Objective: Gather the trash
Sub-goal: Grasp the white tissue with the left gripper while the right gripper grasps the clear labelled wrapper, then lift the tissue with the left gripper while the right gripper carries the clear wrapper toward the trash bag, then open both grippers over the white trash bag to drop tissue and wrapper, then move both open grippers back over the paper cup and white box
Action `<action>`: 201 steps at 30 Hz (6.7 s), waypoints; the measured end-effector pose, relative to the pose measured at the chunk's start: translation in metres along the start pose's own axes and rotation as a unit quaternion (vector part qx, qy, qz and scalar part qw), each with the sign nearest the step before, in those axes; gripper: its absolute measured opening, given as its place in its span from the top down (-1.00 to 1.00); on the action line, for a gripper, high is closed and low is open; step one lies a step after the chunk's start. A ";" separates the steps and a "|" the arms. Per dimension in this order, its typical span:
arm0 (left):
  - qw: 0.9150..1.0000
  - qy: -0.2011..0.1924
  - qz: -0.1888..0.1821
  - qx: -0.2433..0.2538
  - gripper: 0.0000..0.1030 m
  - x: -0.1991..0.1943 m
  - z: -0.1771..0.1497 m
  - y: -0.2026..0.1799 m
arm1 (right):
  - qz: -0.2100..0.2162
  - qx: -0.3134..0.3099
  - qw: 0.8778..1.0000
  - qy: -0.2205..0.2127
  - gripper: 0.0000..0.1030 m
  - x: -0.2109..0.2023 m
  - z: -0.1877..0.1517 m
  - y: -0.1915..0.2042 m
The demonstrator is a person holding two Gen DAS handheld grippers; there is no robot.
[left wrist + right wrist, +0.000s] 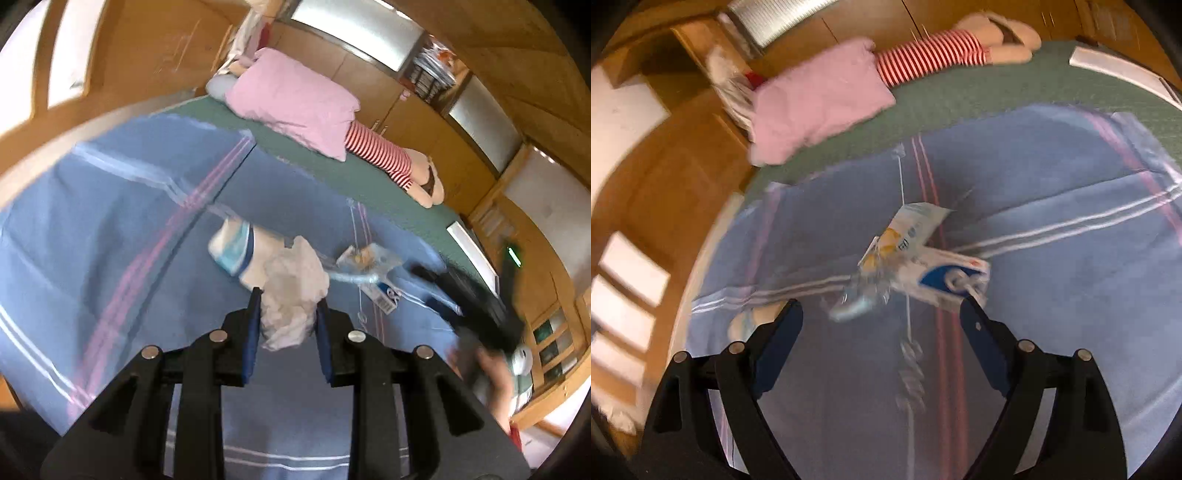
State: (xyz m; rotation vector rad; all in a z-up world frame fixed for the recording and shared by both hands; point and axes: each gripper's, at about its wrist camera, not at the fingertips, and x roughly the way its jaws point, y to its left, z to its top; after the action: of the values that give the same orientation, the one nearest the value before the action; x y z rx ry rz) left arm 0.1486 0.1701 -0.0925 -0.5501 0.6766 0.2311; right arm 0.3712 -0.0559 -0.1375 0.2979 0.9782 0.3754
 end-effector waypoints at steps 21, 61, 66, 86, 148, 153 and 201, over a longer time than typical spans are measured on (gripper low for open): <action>0.988 0.113 0.035 0.098 0.44 0.054 -0.049 -0.025 | 0.027 -0.131 0.981 0.140 0.49 -0.069 -0.102 -0.036; 0.961 0.210 0.090 0.154 0.39 0.110 -0.072 -0.037 | -0.077 -0.060 0.995 0.030 0.33 -0.111 -0.163 -0.014; 0.957 0.215 0.093 0.170 0.06 0.118 -0.077 -0.044 | -0.074 -0.069 0.995 0.026 0.33 -0.126 -0.163 -0.005; 0.955 0.167 0.109 0.218 0.62 0.109 -0.073 -0.059 | -0.067 -0.062 0.996 0.022 0.33 -0.139 -0.169 -0.012; 0.829 0.241 -0.378 0.334 0.62 -0.011 -0.154 -0.133 | -0.124 0.087 0.978 -0.142 -0.56 -0.311 -0.207 -0.119; 0.731 0.301 -0.448 0.418 0.45 -0.035 -0.200 -0.157 | -0.126 0.109 0.976 -0.141 -0.58 -0.312 -0.205 -0.132; 0.978 0.096 -0.002 0.184 -0.84 0.029 -0.094 -0.072 | -0.111 0.069 0.990 -0.057 -0.58 -0.236 -0.206 -0.085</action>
State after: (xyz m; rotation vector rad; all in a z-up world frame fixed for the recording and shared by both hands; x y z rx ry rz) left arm 0.1480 0.0591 -0.1422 -0.2192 0.8820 0.0454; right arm 0.0930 -0.2192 -0.1051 0.3281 0.9154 0.0859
